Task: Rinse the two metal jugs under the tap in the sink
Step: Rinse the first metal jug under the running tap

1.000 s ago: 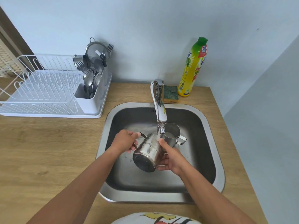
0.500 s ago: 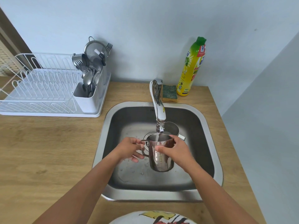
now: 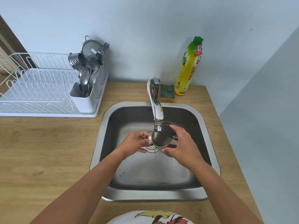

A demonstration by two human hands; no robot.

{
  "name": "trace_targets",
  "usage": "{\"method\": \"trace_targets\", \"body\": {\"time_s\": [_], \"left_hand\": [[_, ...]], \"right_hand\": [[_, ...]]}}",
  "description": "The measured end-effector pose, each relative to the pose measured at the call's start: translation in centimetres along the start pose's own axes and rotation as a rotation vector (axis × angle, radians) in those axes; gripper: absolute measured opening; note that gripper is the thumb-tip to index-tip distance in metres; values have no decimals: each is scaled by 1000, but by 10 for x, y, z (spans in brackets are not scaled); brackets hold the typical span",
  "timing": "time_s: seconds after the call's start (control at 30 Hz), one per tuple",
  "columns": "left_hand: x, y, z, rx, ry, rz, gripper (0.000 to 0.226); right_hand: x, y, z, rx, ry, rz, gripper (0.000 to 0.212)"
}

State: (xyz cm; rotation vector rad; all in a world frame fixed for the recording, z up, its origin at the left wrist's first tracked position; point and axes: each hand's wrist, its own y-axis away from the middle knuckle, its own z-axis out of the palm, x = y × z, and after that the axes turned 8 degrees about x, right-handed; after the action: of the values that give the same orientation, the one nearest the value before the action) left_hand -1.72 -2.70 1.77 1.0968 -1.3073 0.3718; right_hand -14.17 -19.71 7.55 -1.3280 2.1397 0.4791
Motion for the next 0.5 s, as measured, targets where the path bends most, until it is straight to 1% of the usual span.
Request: {"method": "trace_targets", "body": {"time_s": [0.17, 0.3, 0.4, 0.5], "left_hand": [[6, 1, -4, 60, 33, 29, 14], [10, 3, -8, 127, 31, 56, 16], [11, 6, -11, 190, -21, 92, 11], [11, 8, -16, 291, -128, 112, 11]], "right_hand": [[3, -7, 5, 19, -6, -49, 87], [4, -12, 12, 25, -39, -55, 87], [4, -17, 18, 43, -42, -65, 87], [5, -23, 24, 43, -53, -34, 88]]}}
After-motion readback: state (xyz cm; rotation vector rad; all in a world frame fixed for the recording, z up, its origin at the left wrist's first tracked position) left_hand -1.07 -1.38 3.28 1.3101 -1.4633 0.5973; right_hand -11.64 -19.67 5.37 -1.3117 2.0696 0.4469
